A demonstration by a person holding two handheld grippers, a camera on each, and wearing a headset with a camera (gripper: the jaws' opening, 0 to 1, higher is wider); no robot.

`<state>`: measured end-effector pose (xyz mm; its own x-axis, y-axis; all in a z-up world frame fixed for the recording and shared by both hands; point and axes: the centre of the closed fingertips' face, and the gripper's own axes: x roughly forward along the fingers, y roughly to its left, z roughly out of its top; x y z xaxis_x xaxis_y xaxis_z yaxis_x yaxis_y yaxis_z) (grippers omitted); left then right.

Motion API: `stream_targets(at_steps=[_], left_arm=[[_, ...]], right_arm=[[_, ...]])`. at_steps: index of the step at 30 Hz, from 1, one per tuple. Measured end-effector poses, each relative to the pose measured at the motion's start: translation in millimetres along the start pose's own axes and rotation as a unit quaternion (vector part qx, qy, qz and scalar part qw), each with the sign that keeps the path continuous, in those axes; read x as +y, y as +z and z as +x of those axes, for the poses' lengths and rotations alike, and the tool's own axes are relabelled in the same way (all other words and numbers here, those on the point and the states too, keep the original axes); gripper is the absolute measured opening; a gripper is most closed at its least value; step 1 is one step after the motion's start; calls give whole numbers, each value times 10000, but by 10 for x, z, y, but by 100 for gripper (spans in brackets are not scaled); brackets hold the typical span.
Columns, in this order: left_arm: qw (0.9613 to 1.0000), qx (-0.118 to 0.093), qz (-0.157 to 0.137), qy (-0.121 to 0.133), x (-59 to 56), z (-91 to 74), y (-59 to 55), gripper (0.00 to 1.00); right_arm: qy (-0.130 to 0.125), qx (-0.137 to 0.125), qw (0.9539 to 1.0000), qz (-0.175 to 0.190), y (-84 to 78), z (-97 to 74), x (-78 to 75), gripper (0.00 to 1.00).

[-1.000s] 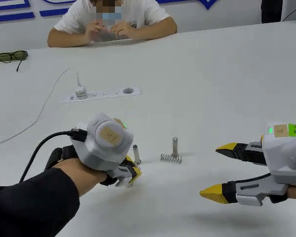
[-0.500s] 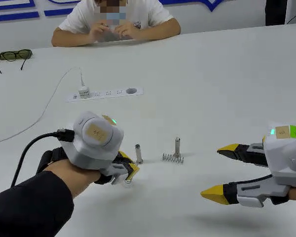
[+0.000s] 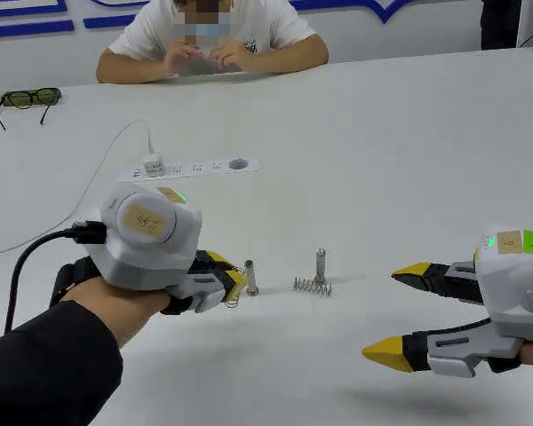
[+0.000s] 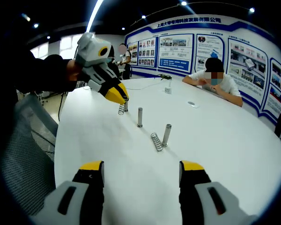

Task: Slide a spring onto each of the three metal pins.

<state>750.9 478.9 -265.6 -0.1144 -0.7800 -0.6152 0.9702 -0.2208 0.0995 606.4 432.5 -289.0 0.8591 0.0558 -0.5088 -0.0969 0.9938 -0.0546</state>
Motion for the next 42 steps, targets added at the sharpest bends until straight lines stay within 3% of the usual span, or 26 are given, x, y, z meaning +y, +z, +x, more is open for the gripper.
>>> stream_targets(at_steps=[16,42], left_arm=[[9968,-702,-310,237,124,-72,259,11],[9902,-1224,-551,374,223,-77,489,10]], right_arm=[[27,16,10000,1,-6,12,13,66],[7,-5,10000,15,-6,8,2,66]])
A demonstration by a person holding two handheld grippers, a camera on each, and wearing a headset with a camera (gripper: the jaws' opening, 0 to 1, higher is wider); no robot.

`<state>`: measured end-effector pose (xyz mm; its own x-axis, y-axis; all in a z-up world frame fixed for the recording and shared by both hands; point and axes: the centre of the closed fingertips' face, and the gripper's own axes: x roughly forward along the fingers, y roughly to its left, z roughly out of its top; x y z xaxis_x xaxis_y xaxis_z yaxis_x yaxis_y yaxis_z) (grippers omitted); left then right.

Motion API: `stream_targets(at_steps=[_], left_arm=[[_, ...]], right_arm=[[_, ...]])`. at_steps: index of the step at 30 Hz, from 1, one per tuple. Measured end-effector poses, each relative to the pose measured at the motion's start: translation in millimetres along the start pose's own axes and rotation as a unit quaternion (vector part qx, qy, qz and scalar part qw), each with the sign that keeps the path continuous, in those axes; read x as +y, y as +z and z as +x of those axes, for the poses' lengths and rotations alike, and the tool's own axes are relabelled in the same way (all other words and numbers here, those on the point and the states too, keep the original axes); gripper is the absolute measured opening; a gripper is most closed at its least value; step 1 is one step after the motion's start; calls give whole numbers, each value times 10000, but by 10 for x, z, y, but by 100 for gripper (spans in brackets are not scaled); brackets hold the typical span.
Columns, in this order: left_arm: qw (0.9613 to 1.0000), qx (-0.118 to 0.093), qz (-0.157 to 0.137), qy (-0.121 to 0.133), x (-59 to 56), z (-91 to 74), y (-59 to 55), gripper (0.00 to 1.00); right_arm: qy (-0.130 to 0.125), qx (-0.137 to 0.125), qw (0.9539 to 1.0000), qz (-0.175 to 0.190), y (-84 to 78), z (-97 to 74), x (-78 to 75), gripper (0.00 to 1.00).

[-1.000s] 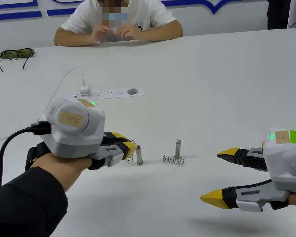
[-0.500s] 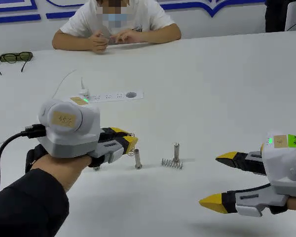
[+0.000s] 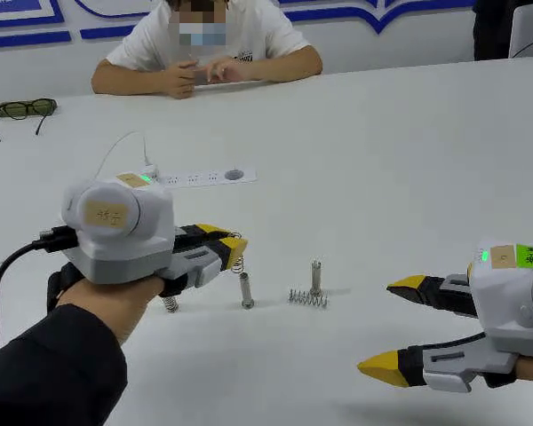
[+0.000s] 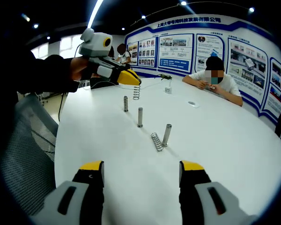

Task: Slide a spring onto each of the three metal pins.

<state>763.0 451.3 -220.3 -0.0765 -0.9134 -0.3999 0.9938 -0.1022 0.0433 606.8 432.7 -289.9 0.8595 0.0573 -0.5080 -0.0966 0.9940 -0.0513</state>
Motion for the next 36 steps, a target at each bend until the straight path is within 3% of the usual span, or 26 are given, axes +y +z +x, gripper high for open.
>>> stream_targets(at_steps=[15,36], left_arm=[[9998,-83,-157,64,42,104,-59,10],[9998,22,-174,63,44,199,-181,10]], right_arm=[[-14,-24,10000,42,-11,-8,-20,66],[-27,-18,10000,86,-33,-11,-41,66]])
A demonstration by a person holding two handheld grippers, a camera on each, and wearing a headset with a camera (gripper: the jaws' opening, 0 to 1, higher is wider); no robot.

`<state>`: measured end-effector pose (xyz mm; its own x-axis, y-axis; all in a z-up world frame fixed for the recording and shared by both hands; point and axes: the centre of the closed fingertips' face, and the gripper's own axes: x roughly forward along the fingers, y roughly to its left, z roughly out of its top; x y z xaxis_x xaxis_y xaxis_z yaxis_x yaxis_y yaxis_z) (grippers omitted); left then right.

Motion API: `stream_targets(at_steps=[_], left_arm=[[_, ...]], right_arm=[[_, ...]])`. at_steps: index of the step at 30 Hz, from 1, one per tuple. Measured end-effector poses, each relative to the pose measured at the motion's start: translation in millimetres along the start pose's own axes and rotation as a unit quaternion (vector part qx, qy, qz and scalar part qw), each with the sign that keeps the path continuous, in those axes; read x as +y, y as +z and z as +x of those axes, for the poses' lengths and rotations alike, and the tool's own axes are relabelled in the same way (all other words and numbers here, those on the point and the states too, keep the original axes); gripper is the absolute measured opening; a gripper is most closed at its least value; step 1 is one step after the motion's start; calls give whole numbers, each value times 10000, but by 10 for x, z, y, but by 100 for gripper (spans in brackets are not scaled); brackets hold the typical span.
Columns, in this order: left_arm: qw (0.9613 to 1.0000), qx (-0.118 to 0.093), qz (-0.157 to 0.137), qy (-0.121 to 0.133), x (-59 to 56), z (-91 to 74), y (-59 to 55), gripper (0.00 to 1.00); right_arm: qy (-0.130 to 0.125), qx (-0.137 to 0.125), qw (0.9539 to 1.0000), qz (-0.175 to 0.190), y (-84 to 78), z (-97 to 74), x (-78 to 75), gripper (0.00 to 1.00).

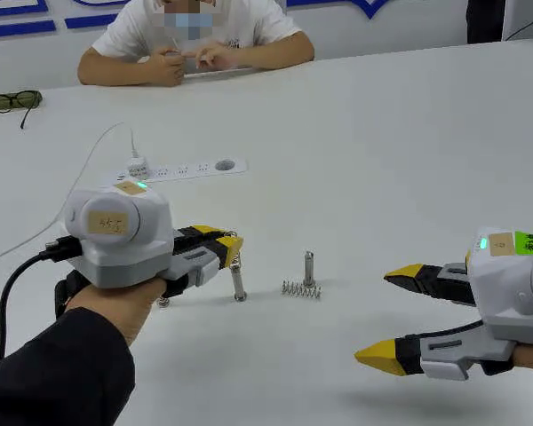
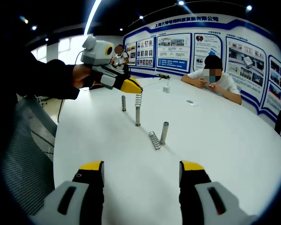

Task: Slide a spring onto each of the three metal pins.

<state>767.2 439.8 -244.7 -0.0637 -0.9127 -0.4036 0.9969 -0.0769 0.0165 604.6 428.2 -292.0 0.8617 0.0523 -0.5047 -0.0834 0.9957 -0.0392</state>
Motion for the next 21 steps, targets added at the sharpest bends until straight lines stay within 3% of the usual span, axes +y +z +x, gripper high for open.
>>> stream_targets(at_steps=[21], left_arm=[[10000,-6,-35,44,22,36,-104,10]], right_arm=[[22,42,10000,7,-28,12,5,66]])
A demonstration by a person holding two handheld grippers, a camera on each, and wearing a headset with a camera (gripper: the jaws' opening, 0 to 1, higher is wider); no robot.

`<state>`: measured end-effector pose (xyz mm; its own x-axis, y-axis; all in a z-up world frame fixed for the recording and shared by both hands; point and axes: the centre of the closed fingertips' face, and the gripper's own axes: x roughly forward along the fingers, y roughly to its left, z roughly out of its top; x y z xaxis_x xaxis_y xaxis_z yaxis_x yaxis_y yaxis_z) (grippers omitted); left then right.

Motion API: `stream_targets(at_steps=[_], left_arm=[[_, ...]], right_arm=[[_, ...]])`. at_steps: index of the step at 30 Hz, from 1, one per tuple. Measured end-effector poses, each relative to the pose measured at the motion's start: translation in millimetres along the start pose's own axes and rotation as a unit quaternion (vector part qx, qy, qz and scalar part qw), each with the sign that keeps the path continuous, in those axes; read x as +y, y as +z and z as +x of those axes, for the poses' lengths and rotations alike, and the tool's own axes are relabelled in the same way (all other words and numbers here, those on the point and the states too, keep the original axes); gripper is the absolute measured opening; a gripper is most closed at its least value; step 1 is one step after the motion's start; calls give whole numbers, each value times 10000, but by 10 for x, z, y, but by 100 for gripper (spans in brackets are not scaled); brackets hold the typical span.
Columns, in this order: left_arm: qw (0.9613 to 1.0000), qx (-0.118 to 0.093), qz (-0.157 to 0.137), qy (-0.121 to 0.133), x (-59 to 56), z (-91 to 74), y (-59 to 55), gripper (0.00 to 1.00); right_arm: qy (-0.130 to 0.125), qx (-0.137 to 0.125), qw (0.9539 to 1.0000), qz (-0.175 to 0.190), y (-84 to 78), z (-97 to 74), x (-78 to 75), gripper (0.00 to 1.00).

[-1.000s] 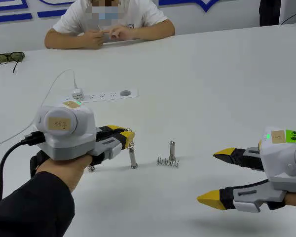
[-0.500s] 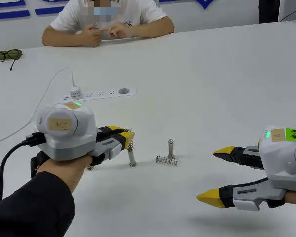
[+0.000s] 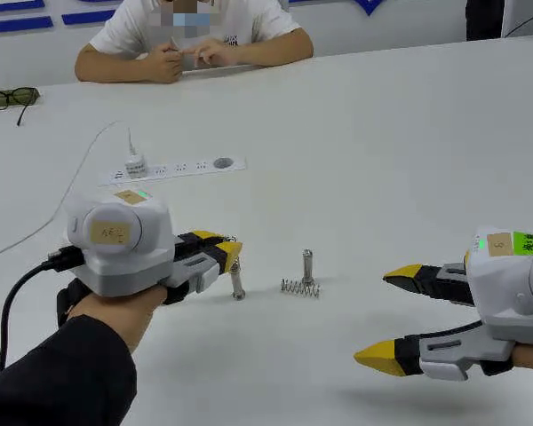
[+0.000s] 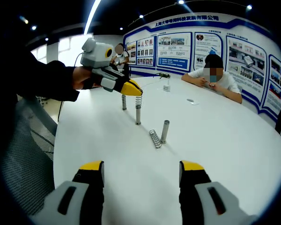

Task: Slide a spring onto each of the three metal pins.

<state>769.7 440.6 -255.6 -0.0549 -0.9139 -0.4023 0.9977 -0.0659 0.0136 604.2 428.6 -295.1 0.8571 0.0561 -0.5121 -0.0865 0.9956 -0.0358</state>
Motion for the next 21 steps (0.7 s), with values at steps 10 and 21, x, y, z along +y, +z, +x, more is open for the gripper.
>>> stream_targets(at_steps=[10,21], left_arm=[[10000,-2,-78,45,29,23,-64,10],[9999,5,-117,75,17,45,-116,10]], right_arm=[[13,31,10000,-4,-9,7,7,66],[19,60,10000,2,-28,7,6,66]])
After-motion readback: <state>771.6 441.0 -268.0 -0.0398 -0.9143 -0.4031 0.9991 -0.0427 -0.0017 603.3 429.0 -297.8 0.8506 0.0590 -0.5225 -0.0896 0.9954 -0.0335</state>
